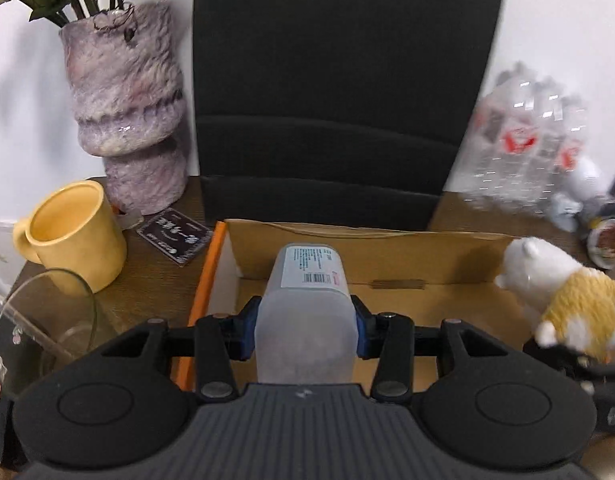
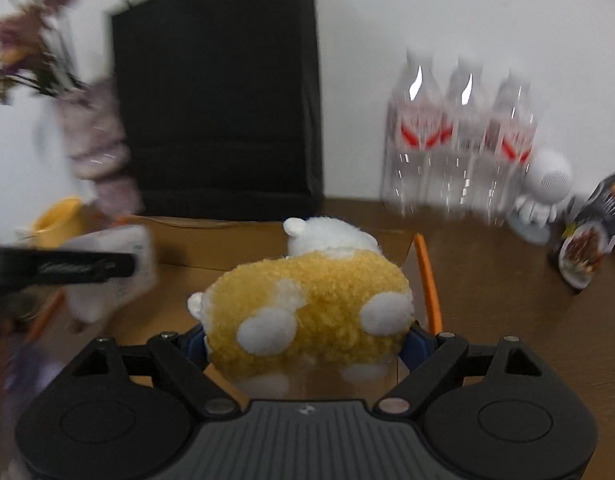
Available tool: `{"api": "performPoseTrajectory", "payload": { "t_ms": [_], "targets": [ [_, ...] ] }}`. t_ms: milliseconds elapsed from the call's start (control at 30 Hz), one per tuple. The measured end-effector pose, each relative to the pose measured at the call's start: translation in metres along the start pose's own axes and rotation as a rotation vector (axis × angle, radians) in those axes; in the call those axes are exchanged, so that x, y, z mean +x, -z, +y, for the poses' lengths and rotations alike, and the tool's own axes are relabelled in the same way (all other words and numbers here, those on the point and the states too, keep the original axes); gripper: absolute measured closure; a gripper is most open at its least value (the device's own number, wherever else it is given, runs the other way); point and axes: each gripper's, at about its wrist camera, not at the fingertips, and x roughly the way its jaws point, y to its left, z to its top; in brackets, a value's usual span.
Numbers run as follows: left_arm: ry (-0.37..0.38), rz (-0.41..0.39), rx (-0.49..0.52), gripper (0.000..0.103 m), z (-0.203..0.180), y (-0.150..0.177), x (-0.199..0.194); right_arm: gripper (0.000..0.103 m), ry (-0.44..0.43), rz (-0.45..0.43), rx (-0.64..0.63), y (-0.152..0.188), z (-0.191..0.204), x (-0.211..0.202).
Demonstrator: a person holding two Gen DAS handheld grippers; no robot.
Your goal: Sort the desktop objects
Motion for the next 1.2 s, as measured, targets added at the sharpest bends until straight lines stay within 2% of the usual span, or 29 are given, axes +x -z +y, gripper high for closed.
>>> {"api": "performPoseTrajectory", "payload": {
  "t_ms": [33,67,100,200,333,500,600,700,833,900,967,1067,1200],
  "targets": [
    [-0.012,-0.007,0.0,0.052,0.0,0.0,0.003,0.009,0.009,0.029,0.011,-0.004,0.0,0.012],
    [-0.011,-0.015,0.004,0.033,0.0,0.001,0.002,0.009,0.018,0.058,0.02,-0.006,0.0,0.023],
    [-0.009,-0.024,0.009,0.02,0.0,0.002,0.001,0.009,0.033,0.093,0.015,-0.009,0.001,0.033],
    [-0.002,-0.048,0.022,0.017,0.002,0.005,-0.001,0.01,0.066,0.093,-0.011,-0.013,0.0,0.033],
    [0.011,-0.061,0.0,0.012,0.006,0.003,-0.021,0.01,0.042,0.101,0.02,-0.014,-0.003,0.01],
    [0.013,-0.123,0.019,0.005,0.001,0.007,-0.071,0.01,0.046,0.024,0.024,-0.015,-0.001,-0.05],
    [0.051,-0.157,0.019,0.0,0.0,0.031,-0.11,0.009,0.021,-0.044,0.008,-0.002,0.006,-0.102],
    [0.106,-0.174,0.004,0.0,0.002,0.075,-0.15,0.002,-0.038,-0.108,0.007,0.037,0.01,-0.152],
    [0.141,-0.184,0.035,0.0,0.001,0.163,-0.192,0.002,-0.047,-0.155,-0.015,0.112,0.022,-0.195],
    [0.131,-0.172,0.033,0.0,0.001,0.21,-0.201,0.002,-0.06,-0.175,-0.003,0.15,0.023,-0.208],
    [0.09,-0.149,0.037,0.0,0.0,0.248,-0.206,0.002,-0.085,-0.156,0.025,0.188,0.023,-0.213],
    [0.054,-0.111,0.036,0.0,-0.001,0.281,-0.209,0.002,-0.063,-0.099,0.037,0.235,0.032,-0.21],
    [0.058,-0.066,0.075,0.0,-0.007,0.302,-0.203,0.002,-0.004,-0.042,-0.011,0.271,0.046,-0.196]
  ]
}}
